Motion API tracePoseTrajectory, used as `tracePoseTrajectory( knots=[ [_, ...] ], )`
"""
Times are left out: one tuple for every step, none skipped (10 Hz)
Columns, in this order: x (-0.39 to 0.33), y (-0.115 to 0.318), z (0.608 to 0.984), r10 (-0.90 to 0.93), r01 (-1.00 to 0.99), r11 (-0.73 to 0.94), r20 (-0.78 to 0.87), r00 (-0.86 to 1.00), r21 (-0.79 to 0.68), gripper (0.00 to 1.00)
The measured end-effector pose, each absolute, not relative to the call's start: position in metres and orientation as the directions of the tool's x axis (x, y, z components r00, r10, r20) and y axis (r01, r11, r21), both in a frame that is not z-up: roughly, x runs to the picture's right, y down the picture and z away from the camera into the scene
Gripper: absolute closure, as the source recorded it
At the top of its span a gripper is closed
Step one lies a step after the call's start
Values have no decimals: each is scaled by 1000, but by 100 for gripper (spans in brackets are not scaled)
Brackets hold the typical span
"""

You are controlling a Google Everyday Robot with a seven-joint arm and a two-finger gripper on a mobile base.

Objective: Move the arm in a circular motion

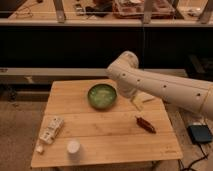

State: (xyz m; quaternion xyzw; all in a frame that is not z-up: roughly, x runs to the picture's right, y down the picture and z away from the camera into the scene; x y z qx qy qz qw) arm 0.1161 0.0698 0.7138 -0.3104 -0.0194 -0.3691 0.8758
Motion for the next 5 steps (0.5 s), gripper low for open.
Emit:
tracePoseTrajectory(
  knots=[
    [99, 80, 696, -617, 659, 542, 286, 733, -522, 20],
    [77, 88, 678, -599, 665, 552, 315, 736, -503, 20],
    [56, 94, 666, -592, 677, 557, 342, 730, -481, 20],
    [13, 111, 648, -574, 713, 547, 423, 701, -439, 20],
    [-16, 123, 638, -561, 738, 536, 481, 674, -409, 20]
  ],
)
